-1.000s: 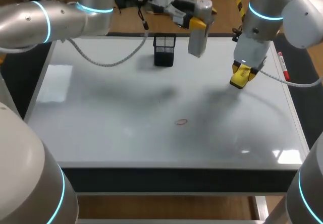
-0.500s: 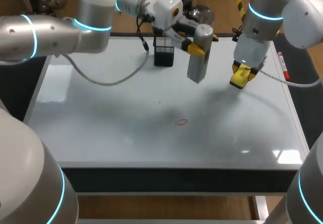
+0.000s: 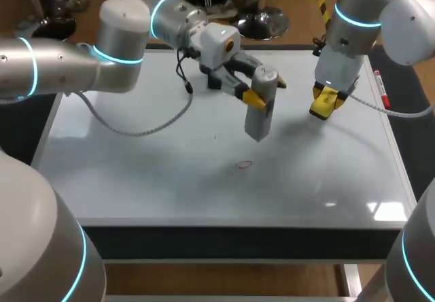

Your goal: Pick up the inspection probe, press it on each red-marked spot on the whiteboard one by one, put down the probe, pick up the eraser, and wipe off all the red marks.

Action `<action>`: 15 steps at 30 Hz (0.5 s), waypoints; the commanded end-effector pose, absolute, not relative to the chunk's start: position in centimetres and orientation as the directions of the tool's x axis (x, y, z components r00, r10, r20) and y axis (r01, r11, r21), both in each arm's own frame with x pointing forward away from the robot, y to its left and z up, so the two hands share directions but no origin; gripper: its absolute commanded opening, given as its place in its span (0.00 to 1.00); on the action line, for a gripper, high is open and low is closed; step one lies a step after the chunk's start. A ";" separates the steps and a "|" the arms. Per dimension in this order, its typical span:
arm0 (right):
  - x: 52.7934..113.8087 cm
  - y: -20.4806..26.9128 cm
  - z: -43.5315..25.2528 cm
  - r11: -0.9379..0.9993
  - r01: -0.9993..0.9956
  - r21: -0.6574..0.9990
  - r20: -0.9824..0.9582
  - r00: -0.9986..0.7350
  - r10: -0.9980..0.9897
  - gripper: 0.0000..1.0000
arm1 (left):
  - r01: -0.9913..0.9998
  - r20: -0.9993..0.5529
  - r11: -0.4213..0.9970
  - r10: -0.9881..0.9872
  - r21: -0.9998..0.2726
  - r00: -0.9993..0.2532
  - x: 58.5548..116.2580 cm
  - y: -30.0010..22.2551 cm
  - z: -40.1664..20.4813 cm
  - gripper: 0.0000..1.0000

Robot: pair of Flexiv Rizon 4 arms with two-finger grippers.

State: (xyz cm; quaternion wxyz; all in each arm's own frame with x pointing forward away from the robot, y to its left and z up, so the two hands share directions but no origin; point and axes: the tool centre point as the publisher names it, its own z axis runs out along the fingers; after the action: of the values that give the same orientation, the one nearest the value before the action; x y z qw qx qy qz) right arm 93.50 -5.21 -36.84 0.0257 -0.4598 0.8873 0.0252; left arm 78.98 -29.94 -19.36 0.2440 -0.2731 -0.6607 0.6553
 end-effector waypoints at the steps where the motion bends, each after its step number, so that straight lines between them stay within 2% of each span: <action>1: 93.5 -5.3 -36.8 0.575 -0.818 0.019 -0.067 -0.575 -0.816 0.00 | 0.022 -0.029 -0.018 0.710 -1.000 -0.704 79.3 -30.2 -20.7 0.00; 15: 93.5 -5.3 -36.8 0.575 -0.818 0.019 -0.067 -0.575 -0.816 0.00 | -0.038 0.018 -0.011 0.722 -0.999 -0.692 76.9 -29.5 -24.2 0.00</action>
State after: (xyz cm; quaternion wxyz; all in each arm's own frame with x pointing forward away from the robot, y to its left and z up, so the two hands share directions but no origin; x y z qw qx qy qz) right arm 93.50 -5.21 -36.83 0.0257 -0.4599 0.8873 0.0252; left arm 77.14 -29.45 -23.60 0.2874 -0.2690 -0.6461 0.6539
